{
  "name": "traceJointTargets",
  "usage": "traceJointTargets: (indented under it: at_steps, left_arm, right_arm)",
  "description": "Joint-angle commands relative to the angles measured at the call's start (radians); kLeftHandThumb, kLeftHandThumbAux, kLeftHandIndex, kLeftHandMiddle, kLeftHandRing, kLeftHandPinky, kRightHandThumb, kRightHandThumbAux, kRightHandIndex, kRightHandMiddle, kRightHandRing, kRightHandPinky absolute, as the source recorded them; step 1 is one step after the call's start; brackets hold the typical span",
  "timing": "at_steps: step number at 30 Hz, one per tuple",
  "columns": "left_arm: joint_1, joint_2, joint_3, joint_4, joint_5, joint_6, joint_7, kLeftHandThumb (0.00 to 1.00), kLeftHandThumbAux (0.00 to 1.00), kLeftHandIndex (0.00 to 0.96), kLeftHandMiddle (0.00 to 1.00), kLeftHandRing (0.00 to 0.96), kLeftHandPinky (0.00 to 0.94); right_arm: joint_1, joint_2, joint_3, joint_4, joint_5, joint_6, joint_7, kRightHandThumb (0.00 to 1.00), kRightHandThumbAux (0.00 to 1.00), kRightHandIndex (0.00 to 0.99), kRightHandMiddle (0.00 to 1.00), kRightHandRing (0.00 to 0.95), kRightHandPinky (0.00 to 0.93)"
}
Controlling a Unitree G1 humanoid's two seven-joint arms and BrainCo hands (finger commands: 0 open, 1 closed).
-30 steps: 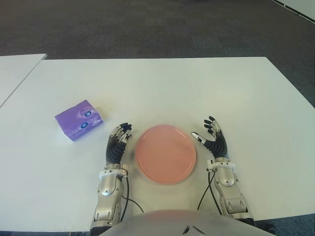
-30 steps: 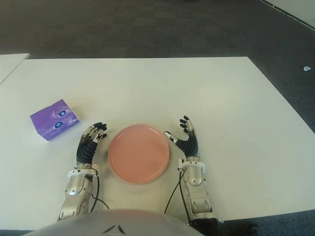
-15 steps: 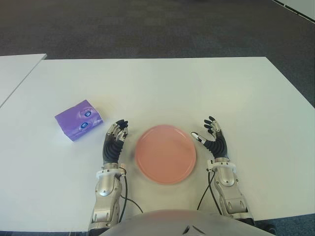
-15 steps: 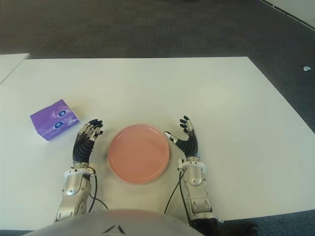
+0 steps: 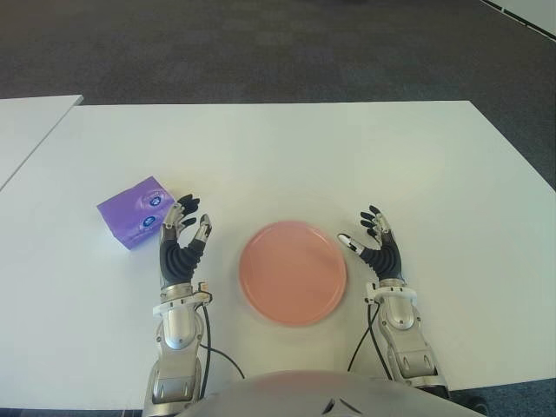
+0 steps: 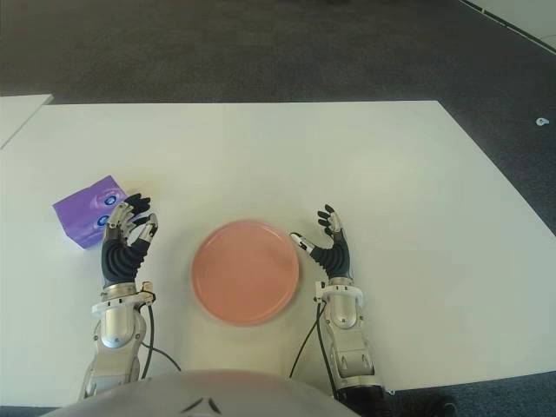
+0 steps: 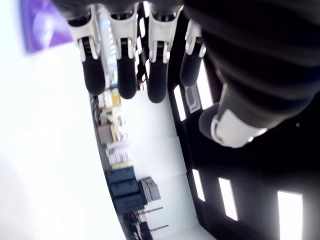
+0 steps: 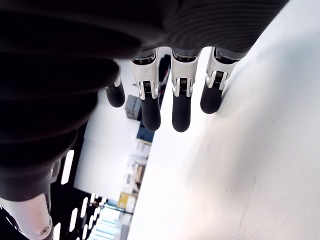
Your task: Put the tissue paper into the plate.
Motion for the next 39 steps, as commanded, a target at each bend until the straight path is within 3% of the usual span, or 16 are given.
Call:
traceJointTargets:
  at_steps: [1,4,14,21,26,30,39]
  left_arm:
    - [0.004,0.038,-0.020,-0.019,0.454,0.091,0.256,0.381,0.531,0.222,0.275,0.273,0.261]
    - [-0.010,0.051,-0.029,-0.023,0.606,0.170,0.327,0.370,0.478,0.232,0.268,0.261,0.239]
    - [-0.025,0.069,-0.047,-0.058,0.820,0.309,0.351,0.378,0.384,0.257,0.223,0.196,0.173]
    - [-0.046,0.088,-0.061,-0.053,0.880,0.389,0.352,0.401,0.353,0.256,0.201,0.161,0.129]
    - [-0.076,0.090,-0.070,-0.045,0.929,0.496,0.255,0.411,0.317,0.237,0.148,0.085,0.033]
    - [-0.118,0.104,-0.074,-0.025,0.945,0.564,0.176,0.409,0.296,0.220,0.112,0.038,0.008]
    - [-0.207,0.172,-0.066,0.056,0.918,0.639,0.111,0.387,0.259,0.184,0.074,0.001,0.000]
  right_arm:
    - [0.035,0.005,0.005,0.050,0.007,0.048,0.021,0.451,0.673,0.062,0.206,0.187,0.153]
    - [0.034,0.005,0.004,0.053,0.009,0.048,0.022,0.452,0.677,0.063,0.206,0.190,0.173]
    - [0.028,0.002,0.001,0.072,0.010,0.040,0.021,0.453,0.680,0.065,0.207,0.192,0.166]
    - [0.025,0.004,-0.003,0.082,0.012,0.035,0.021,0.458,0.688,0.068,0.208,0.195,0.177]
    - [0.027,0.008,-0.007,0.081,0.020,0.038,0.024,0.461,0.693,0.065,0.205,0.189,0.165]
    - [0.022,0.005,-0.007,0.089,0.019,0.034,0.025,0.460,0.694,0.061,0.203,0.186,0.158]
    - [0.017,0.006,-0.015,0.107,0.028,0.023,0.026,0.481,0.691,0.065,0.215,0.184,0.140]
